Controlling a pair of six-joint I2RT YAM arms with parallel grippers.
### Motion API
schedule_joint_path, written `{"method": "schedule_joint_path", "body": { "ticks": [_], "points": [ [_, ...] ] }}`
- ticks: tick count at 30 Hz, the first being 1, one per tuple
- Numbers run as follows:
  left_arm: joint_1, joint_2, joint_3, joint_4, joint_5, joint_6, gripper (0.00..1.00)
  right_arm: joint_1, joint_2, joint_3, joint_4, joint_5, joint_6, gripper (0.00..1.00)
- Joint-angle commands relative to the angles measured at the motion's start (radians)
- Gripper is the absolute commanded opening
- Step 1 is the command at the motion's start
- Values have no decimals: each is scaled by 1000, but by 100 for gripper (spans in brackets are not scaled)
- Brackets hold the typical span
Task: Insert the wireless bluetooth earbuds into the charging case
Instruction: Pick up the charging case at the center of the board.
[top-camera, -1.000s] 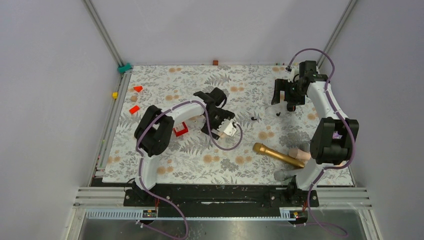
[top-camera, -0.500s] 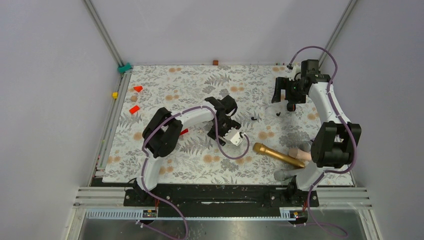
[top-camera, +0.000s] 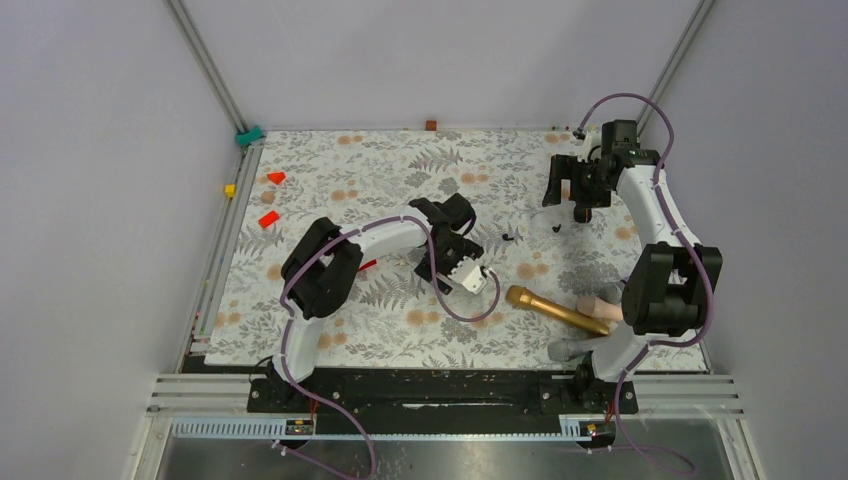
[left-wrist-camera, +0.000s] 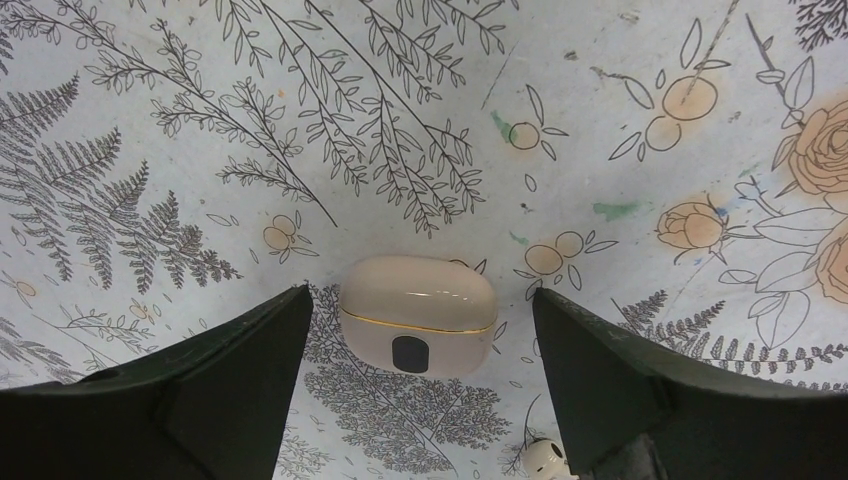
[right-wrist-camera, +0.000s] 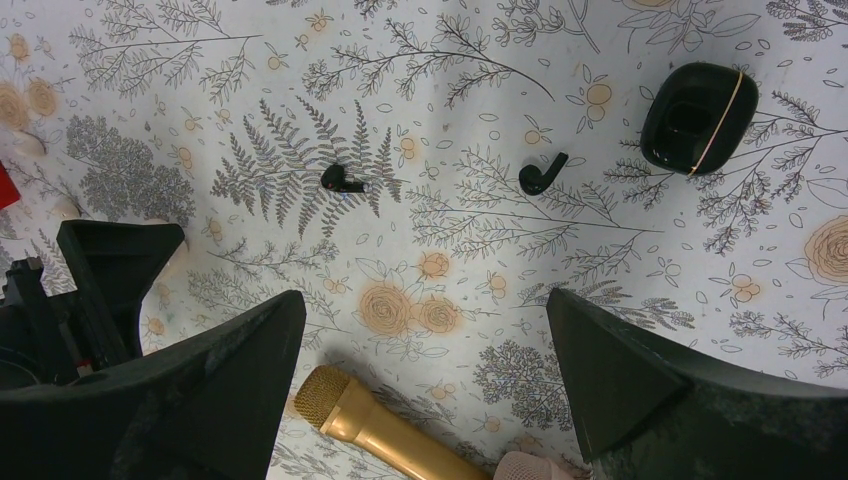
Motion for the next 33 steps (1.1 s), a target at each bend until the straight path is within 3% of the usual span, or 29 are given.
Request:
{"method": "schedule_joint_path", "body": {
  "ticks": [1,10,15,19,28,33],
  "points": [
    [1,29,-42,35,-51,1,84,1,-35,-8,9,-3,-10,100],
    [5,40,-55,37,-91,9,69,1,-33,-9,10,-11,-6,99],
    [6,38,-45,24,-83,-3,55,1,-33,-9,10,-13,-2,100],
    [6,2,-38,25,-50,-50,52,3,-46,3,4,-32,5,100],
    [17,-262,-73,159,-13,-349,45,57,-171,18,16,-189,33,99],
    [18,-471,-196,327,-47,-599,45,203,-300,-62,94,-239,47,100]
  ]
}}
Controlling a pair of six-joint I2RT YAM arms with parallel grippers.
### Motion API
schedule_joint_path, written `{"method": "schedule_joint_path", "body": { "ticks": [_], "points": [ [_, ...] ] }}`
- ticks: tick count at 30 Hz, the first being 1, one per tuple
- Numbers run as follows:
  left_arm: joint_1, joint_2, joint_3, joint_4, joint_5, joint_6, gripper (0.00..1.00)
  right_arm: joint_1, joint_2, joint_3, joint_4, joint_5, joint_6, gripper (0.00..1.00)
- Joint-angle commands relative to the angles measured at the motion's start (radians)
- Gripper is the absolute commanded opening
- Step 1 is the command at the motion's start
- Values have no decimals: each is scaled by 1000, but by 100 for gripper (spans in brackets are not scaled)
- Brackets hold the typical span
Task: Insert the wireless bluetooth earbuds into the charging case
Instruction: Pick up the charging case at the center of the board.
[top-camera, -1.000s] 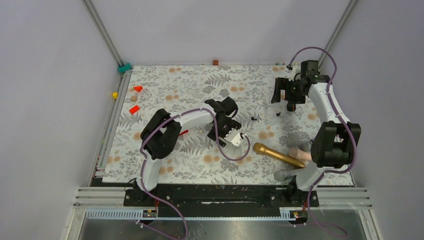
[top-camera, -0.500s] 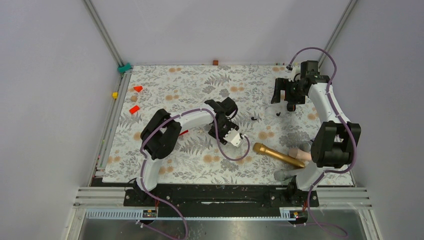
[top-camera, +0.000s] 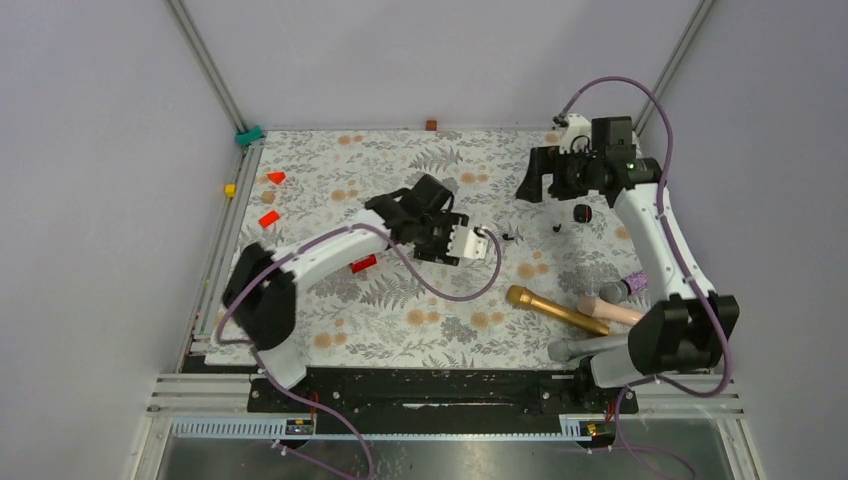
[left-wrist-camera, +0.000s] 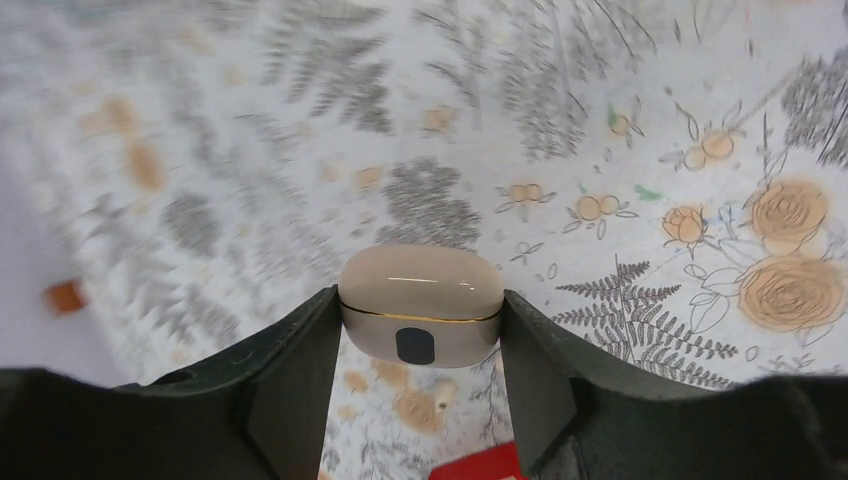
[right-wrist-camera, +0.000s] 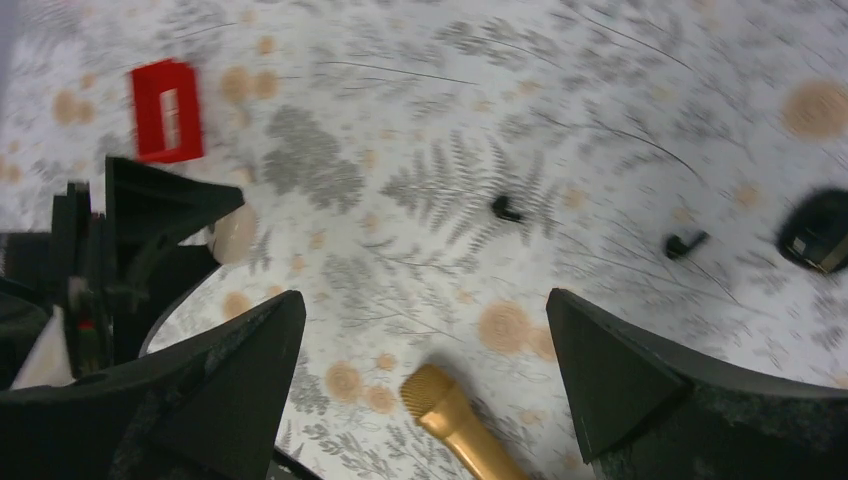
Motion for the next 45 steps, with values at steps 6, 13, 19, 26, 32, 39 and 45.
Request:
{"method": "schedule_joint_path", "body": {
  "ticks": [6,13,19,26,32,39,45],
  "points": [
    [15,-457,-274,344,38,-410,48,180,-221,-190,330,-247,203,99],
    [56,-611,-338,373,116,-512,48,342,-212,-239,447,-203,270,98],
    [91,-655,-336,395,179,-565,47,485,-177,-234,462,-144,271,98],
    [99,-678,-364,402,220,-578,47,518,-95,-170,464,-168,298,96],
    [99,-663,-344,405,206,-592,47,546,-61,-151,487,-204,366,93],
    [98,-672,-375,419,194,-586,48,588,-80,-188,509,-148,364,85],
    [97,-665,-372,419,198,-589,48,595,-59,-179,500,-147,369,66]
  ]
}}
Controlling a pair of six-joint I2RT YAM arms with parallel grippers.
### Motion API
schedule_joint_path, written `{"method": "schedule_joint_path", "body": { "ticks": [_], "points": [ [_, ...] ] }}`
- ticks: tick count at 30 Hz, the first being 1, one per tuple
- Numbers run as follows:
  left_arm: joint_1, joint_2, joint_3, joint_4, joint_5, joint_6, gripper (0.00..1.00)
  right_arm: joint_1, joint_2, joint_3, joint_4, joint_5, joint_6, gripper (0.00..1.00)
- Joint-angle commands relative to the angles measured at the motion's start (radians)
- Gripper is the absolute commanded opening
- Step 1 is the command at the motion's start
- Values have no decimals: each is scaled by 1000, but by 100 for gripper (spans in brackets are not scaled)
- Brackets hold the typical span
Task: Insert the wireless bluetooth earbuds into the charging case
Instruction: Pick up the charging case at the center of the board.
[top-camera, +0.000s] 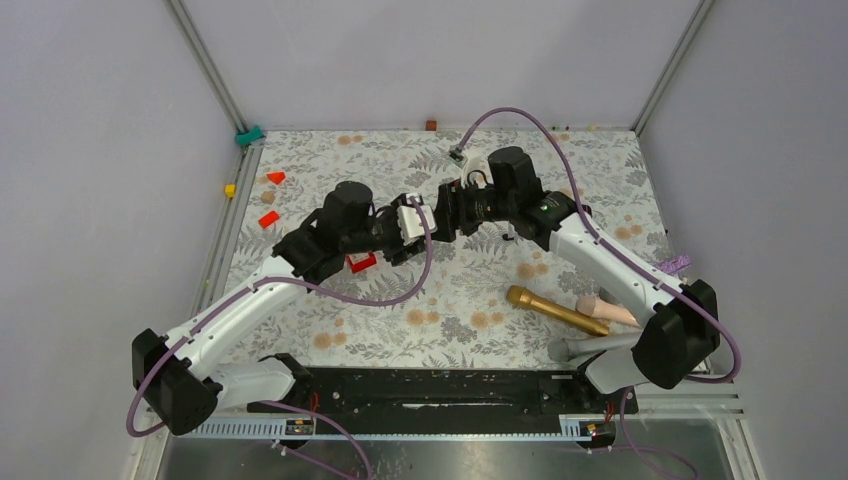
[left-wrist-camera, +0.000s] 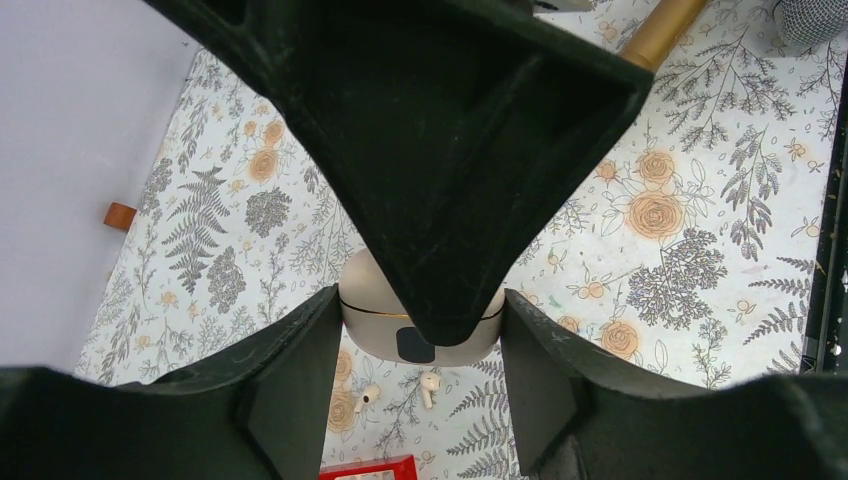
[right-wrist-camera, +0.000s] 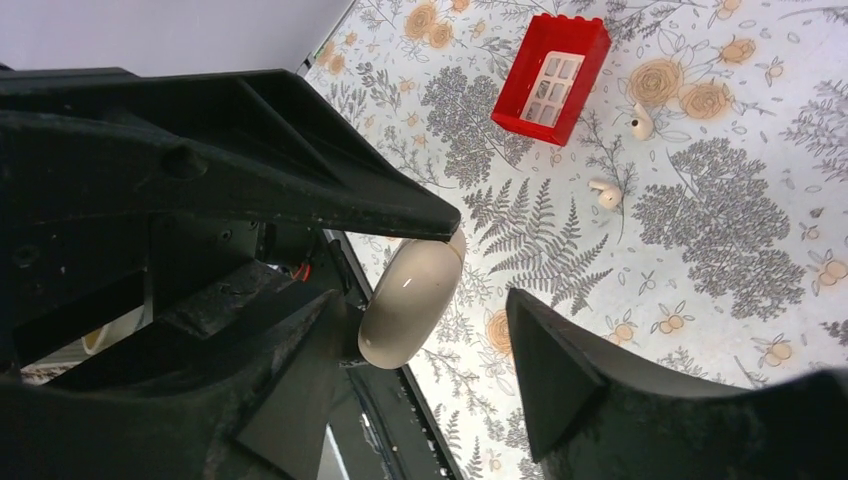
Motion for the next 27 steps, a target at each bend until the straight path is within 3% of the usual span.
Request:
{"method": "schedule_joint_path", "body": {
  "ticks": [1,10,12,13,14,21,27],
  "points": [
    [-1,-7,2,63,22,-14,48,10,8,19,24,6,10,62],
    [-2,-2,-2,77,8,-15,52,17,5,23,18,-27,8,39],
    [-2,-5,-2,83,5,-27,65,16,3,33,11,-36,6,35],
    [-1,-8,-2,86,5,-32,85,16,3,41,4,-36,2,32],
    [-2,-11,-1,86,10,-35,98,16,-1,47,-8,-35,-4,30],
    [24,-73,18,76,40,-67,99,16,-55,99,-91,-7,-105,30],
    [68,-154,109,-66,103,-51,99,16,-132,159,-210,-2,-250,31]
  ]
}}
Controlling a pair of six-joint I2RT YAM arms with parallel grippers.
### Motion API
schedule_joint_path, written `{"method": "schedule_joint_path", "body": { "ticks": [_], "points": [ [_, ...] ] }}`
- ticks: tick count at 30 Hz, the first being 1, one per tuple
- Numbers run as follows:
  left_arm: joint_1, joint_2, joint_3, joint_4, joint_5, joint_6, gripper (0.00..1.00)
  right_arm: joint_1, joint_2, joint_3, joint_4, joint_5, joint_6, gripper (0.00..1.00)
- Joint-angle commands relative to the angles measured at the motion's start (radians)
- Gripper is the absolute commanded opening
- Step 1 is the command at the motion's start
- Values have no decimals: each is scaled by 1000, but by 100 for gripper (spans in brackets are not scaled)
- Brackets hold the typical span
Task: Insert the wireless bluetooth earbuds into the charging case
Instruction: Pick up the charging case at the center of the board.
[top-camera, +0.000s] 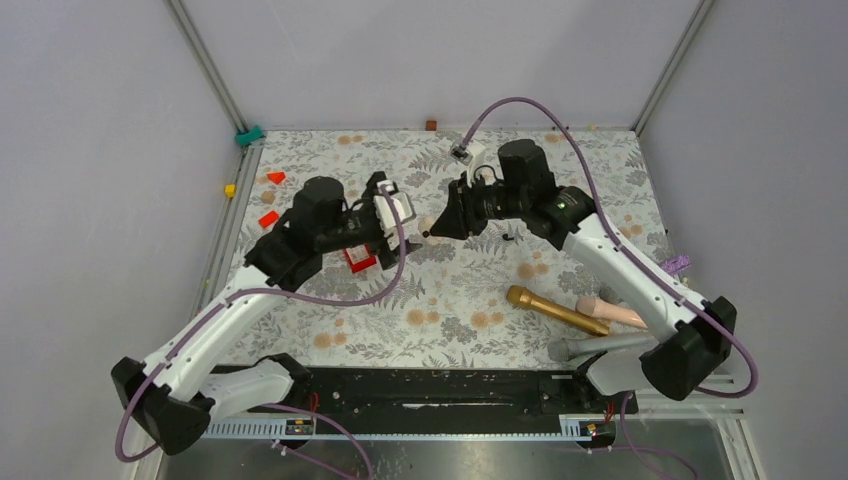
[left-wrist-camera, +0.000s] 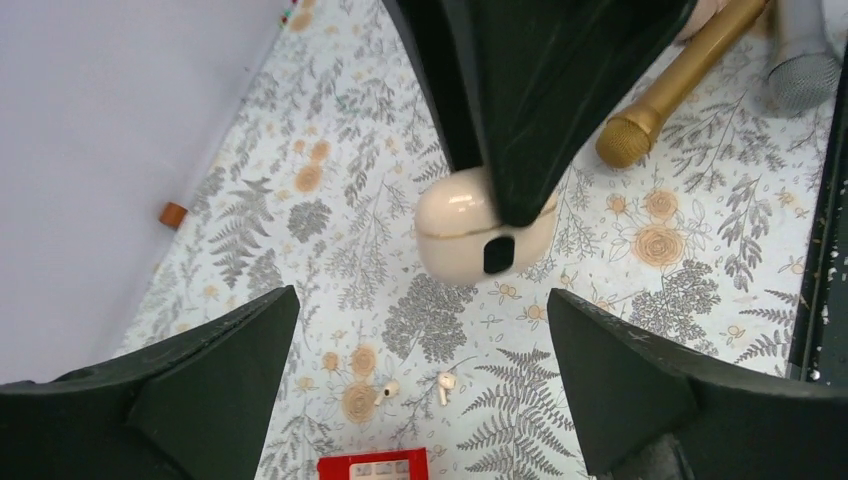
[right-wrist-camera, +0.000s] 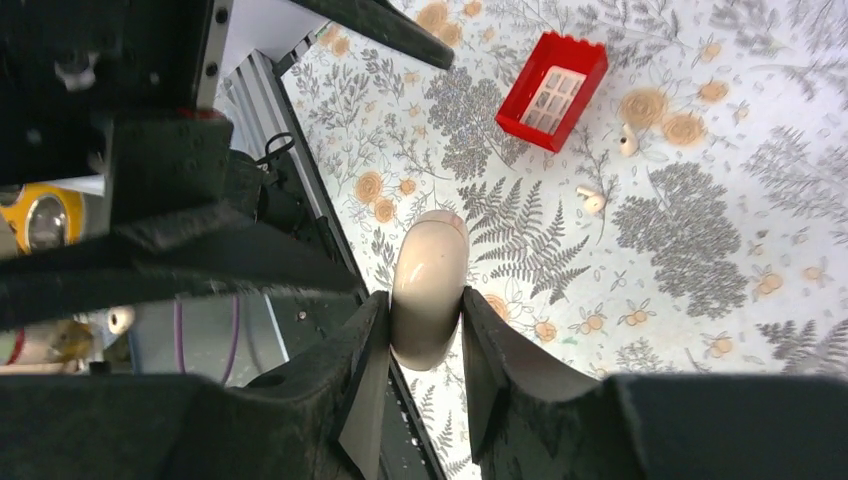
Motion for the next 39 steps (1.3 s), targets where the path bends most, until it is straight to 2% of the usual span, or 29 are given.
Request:
{"method": "schedule_joint_path", "body": {
  "ticks": [1,4,8,15,18,21,24,30,39],
  "points": [
    [24,-84,110,-116,112,27,99,7,-104,86,-92,-8,-151,32],
    [27,-100,167,-255,191,93,99,6,-145,89,-124,-24,-234,32],
    [39,-68,235,-413,364,173,99,6,-172,109,-153,-73,-304,32],
    [73,-7,231,-440,582,121,98,7,-216,84,-131,-173,-336,32],
    [101,8,204,-374,660,25,99,7,-249,36,-88,-223,-316,32],
    [119,-5,110,-193,670,-167,99,6,-277,-5,-55,-284,-290,33],
    [129,-17,63,-95,707,-222,99,6,-299,-44,4,-315,-251,34],
    [134,-17,-34,157,816,-447,99,7,-286,-96,137,-383,-143,35],
    [102,47,-52,225,861,-514,87,7,-241,-154,210,-370,-106,35]
  ]
}}
